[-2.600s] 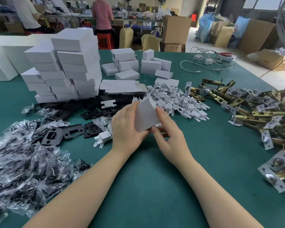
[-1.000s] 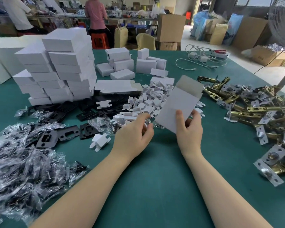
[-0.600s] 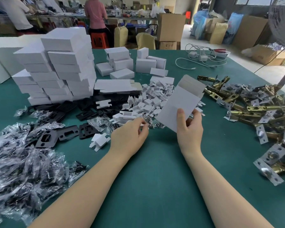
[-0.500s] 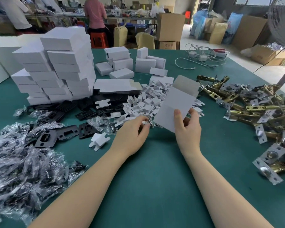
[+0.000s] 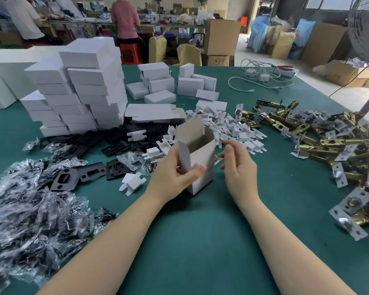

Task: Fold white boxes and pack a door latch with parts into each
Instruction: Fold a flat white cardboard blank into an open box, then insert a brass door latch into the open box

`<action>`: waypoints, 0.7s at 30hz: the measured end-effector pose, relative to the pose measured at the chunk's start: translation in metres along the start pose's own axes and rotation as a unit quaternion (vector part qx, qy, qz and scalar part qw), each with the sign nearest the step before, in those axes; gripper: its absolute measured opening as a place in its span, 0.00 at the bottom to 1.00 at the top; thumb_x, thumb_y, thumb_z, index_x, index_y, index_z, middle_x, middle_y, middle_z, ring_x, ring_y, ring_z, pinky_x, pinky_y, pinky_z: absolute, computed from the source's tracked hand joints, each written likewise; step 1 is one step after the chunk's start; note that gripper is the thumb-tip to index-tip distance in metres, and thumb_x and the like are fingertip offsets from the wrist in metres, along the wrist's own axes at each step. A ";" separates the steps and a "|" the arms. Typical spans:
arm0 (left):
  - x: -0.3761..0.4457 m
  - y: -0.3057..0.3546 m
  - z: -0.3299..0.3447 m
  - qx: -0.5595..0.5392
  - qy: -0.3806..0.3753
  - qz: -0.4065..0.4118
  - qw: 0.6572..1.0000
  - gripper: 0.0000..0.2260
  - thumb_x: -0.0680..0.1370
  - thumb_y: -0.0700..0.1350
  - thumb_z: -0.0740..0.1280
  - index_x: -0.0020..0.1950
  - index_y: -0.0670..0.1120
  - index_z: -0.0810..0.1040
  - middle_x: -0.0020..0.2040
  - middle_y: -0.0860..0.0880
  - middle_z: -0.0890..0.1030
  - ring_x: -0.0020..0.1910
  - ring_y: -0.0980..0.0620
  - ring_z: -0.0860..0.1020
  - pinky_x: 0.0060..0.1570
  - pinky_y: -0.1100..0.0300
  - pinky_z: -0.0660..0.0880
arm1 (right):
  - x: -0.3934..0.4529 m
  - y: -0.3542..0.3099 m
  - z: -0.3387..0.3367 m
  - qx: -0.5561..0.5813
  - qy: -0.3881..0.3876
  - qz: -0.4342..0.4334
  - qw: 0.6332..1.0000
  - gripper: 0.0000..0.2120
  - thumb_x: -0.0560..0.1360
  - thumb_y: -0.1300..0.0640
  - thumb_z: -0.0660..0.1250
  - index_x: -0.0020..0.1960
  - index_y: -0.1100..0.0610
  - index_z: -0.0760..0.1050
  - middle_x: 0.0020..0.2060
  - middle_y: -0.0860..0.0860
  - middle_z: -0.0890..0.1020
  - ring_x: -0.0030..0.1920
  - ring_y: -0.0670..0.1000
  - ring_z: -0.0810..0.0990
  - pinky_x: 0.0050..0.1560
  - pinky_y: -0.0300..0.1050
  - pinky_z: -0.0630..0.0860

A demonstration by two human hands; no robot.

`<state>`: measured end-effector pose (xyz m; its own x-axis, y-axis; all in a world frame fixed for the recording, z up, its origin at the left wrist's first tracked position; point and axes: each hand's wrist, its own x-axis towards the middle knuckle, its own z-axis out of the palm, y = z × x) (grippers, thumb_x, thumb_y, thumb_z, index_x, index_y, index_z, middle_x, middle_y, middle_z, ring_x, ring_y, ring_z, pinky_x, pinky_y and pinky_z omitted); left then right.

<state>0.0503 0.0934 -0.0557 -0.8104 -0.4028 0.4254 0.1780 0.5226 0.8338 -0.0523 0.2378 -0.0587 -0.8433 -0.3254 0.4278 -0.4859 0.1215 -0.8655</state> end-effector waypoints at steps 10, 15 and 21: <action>0.005 -0.006 0.002 -0.026 -0.037 -0.043 0.998 0.18 0.67 0.60 0.73 0.55 0.70 0.74 0.47 0.60 0.82 0.42 0.56 0.81 0.42 0.61 0.79 | 0.112 0.019 -0.125 -0.689 -0.174 0.042 0.703 0.20 0.77 0.59 0.59 0.68 0.50 0.72 0.63 0.56 0.76 0.62 0.60 0.74 0.60 0.56 0.72; 0.008 -0.010 0.001 -0.032 -0.018 -0.053 0.998 0.19 0.68 0.60 0.73 0.57 0.68 0.74 0.50 0.59 0.82 0.43 0.55 0.82 0.46 0.54 0.81 | 0.121 0.032 -0.151 -0.765 -0.240 0.026 0.597 0.14 0.79 0.53 0.60 0.64 0.50 0.72 0.59 0.51 0.78 0.60 0.55 0.75 0.58 0.53 0.71; 0.008 -0.013 0.000 -0.040 -0.022 -0.048 0.998 0.19 0.68 0.60 0.73 0.57 0.71 0.73 0.49 0.60 0.83 0.44 0.56 0.83 0.46 0.57 0.81 | 0.123 0.028 -0.150 -0.794 -0.250 -0.033 0.554 0.12 0.79 0.48 0.60 0.60 0.46 0.74 0.60 0.47 0.77 0.62 0.52 0.74 0.58 0.48 0.70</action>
<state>0.0412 0.0828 -0.0631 -0.8493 -0.4139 0.3276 0.1405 0.4209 0.8962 -0.2038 0.3416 0.0086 -0.8353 -0.5493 -0.0241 -0.4363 0.6354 0.6372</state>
